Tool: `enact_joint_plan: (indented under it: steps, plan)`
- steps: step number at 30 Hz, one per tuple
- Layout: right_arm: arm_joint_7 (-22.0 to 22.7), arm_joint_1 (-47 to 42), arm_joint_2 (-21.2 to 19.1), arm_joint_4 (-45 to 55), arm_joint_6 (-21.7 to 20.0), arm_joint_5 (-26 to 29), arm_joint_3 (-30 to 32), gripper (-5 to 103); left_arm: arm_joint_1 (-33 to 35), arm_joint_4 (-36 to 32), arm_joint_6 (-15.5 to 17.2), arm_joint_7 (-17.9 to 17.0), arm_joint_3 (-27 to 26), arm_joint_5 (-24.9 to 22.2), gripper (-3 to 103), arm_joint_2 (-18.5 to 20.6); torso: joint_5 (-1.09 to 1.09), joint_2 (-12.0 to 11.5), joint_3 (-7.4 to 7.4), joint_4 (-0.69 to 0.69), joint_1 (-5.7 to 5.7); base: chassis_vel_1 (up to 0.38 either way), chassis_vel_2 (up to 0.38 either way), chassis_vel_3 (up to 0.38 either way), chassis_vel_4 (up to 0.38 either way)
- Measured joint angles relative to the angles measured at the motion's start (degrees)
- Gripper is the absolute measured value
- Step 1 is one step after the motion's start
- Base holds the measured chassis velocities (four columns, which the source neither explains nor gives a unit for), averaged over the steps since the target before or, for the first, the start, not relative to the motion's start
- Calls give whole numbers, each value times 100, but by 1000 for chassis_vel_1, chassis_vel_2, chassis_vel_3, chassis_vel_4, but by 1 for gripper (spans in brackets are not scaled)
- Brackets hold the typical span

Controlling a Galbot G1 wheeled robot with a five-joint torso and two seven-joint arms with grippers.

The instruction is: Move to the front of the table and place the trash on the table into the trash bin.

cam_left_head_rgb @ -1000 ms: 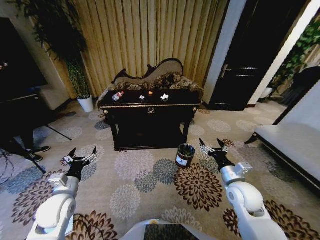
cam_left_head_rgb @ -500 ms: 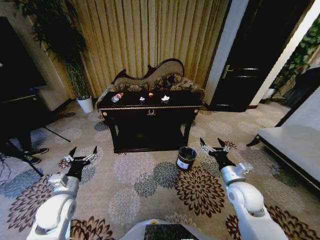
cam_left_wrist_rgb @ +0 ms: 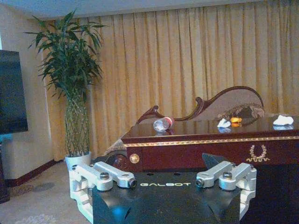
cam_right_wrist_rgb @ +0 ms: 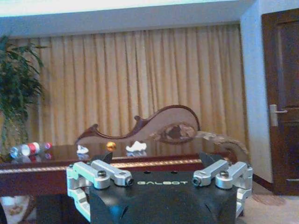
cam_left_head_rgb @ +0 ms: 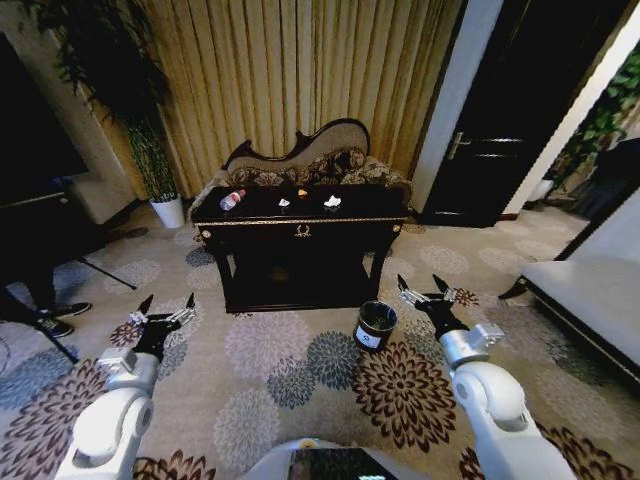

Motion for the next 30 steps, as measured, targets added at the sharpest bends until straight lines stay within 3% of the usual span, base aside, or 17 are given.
enact_joint_plan:
  steps: [8,21,25,28,30]
  plan:
    - [0,325,-254,292,-49,322,172,100,-10,-121,0,2,17,10,100,-10,0,-1,1,1,1,-129,129,137,-133]
    - [0,272,-419,623,-254,325,74,100,18,-54,6,23,49,27,100,-19,-2,0,0,2,0,-93,89,101,-94]
    - [-1,286,-443,570,-273,321,70,100,-100,-315,251,-109,-33,-140,100,21,0,0,0,1,0,-84,90,75,-75]
    - [0,279,-383,479,-276,300,49,100,-230,-623,691,-316,-132,-322,100,107,1,0,0,0,0,-91,83,93,-109]
    - [0,283,-367,450,-278,294,41,100,-266,-667,746,-335,-166,-365,100,135,1,0,0,0,0,-104,92,100,-113]
